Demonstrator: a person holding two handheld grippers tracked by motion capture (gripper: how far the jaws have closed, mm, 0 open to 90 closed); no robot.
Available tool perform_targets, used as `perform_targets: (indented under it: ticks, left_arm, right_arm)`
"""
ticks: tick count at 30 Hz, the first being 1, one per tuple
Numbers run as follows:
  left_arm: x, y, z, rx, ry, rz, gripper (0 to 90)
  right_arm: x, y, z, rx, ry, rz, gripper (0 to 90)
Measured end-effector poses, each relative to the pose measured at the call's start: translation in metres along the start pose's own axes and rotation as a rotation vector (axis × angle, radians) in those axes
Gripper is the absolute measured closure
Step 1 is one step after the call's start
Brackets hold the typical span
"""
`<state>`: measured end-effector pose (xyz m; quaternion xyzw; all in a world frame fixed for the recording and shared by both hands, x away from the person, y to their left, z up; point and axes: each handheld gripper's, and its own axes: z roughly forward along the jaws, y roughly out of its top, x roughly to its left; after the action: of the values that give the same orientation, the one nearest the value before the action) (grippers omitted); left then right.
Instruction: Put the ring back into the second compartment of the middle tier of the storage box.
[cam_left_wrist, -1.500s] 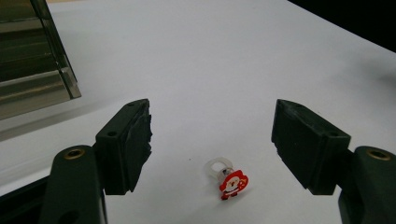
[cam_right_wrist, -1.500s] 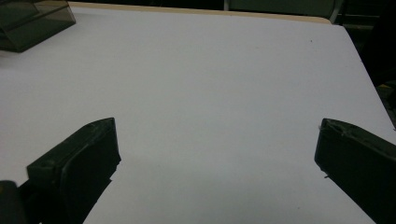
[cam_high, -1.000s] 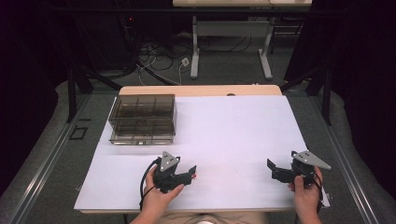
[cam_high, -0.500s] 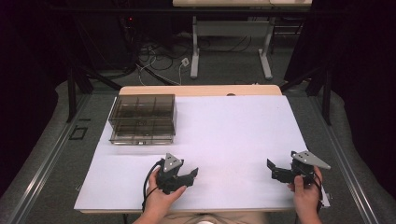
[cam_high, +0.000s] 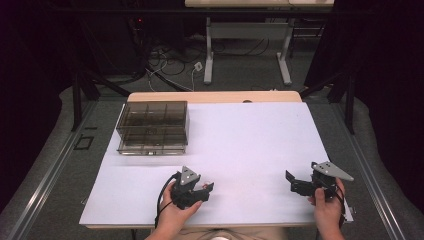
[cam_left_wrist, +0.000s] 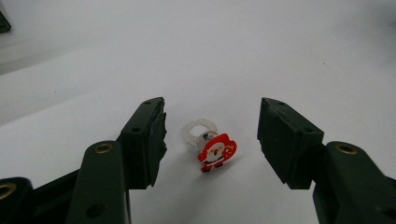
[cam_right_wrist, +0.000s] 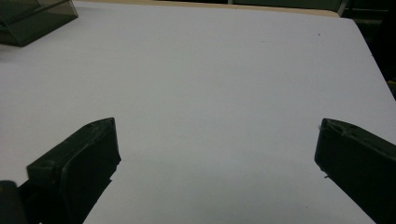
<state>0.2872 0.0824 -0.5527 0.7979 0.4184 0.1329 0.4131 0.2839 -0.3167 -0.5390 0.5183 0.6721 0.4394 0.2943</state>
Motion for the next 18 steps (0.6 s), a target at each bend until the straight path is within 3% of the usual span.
perform_targets:
  ticks: [18]
  left_arm:
    - [-0.0049,-0.0038,0.0057,0.05,-0.004,0.016,51.0]
  right_arm:
    - [0.0008,0.0,0.0,0.003,0.004,0.005,0.0]
